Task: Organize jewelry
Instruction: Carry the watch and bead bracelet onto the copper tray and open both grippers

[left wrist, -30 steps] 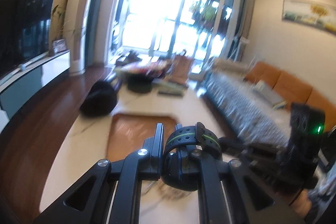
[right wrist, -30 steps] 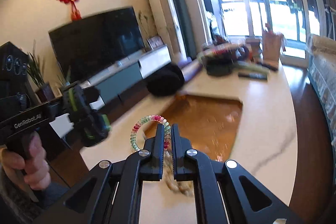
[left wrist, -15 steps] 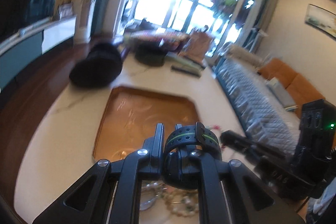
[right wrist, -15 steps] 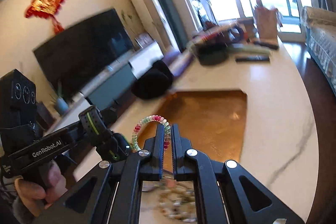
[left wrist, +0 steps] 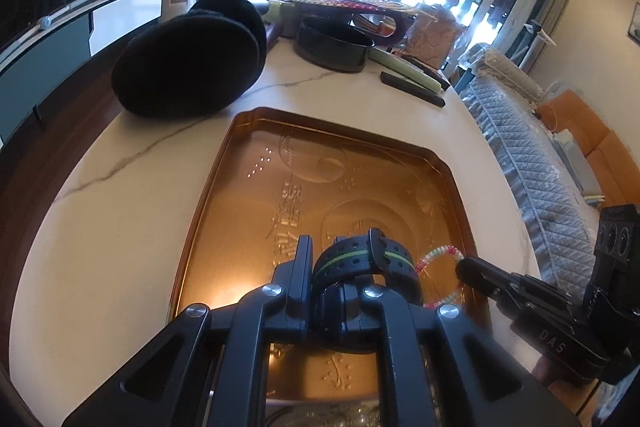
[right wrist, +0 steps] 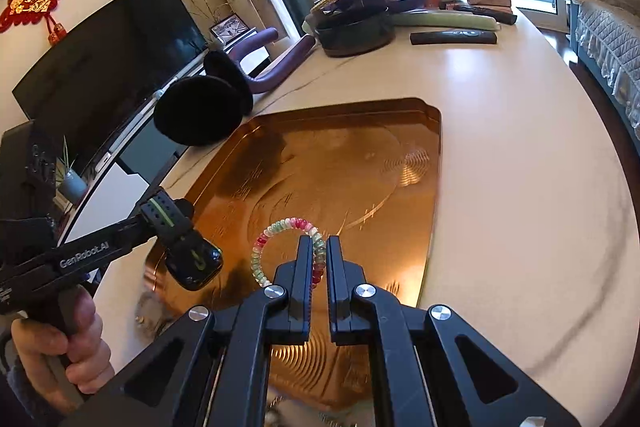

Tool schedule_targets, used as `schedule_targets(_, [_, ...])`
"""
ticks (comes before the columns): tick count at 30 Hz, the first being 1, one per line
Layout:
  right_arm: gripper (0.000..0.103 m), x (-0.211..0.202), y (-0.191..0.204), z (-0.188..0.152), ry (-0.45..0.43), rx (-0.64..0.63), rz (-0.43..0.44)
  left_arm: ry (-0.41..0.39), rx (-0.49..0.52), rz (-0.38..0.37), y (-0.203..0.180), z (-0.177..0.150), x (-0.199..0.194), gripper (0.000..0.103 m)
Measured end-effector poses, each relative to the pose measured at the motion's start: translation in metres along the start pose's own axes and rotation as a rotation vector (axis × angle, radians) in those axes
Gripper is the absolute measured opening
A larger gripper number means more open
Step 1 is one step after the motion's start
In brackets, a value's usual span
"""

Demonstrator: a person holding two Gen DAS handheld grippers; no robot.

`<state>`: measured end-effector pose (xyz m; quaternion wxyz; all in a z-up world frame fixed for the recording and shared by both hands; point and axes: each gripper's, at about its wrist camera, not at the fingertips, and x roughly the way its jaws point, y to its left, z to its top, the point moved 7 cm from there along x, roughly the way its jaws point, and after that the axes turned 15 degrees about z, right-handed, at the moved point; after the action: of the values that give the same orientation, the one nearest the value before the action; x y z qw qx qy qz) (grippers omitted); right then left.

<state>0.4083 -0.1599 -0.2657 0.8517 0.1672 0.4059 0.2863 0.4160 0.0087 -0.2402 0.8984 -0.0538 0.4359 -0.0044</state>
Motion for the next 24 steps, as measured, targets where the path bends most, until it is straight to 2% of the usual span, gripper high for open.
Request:
schedule_targets(5, [0.006, 0.013, -0.005, 0.009, 0.005, -0.017, -0.025, -0.003, 0.026, 0.029, -0.003, 0.002, 0.013, 0.01])
schedule_targets(8, [0.006, 0.015, -0.007, 0.008, 0.004, -0.021, -0.042, 0.01, 0.012, 0.022, 0.0, 0.005, 0.022, 0.01])
schedule_targets(11, [0.006, 0.004, -0.009, 0.015, -0.068, 0.005, -0.031, 0.022, 0.003, 0.015, -0.002, 0.007, 0.024, 0.009])
schedule_targets(14, [0.006, 0.004, -0.008, 0.018, -0.066, -0.018, -0.056, 0.005, -0.002, -0.003, -0.005, 0.012, 0.022, 0.009])
schedule_targets(17, [0.006, 0.013, -0.013, 0.018, -0.047, -0.018, -0.085, 0.041, -0.008, -0.007, -0.005, 0.012, 0.035, 0.009])
schedule_targets(20, [0.006, 0.018, -0.017, 0.016, -0.032, -0.004, -0.095, 0.101, -0.047, -0.049, -0.003, 0.007, 0.05, 0.008])
schedule_targets(24, [0.008, 0.022, -0.019, 0.01, 0.001, 0.004, -0.105, 0.179, -0.107, -0.064, 0.001, 0.001, 0.058, 0.009])
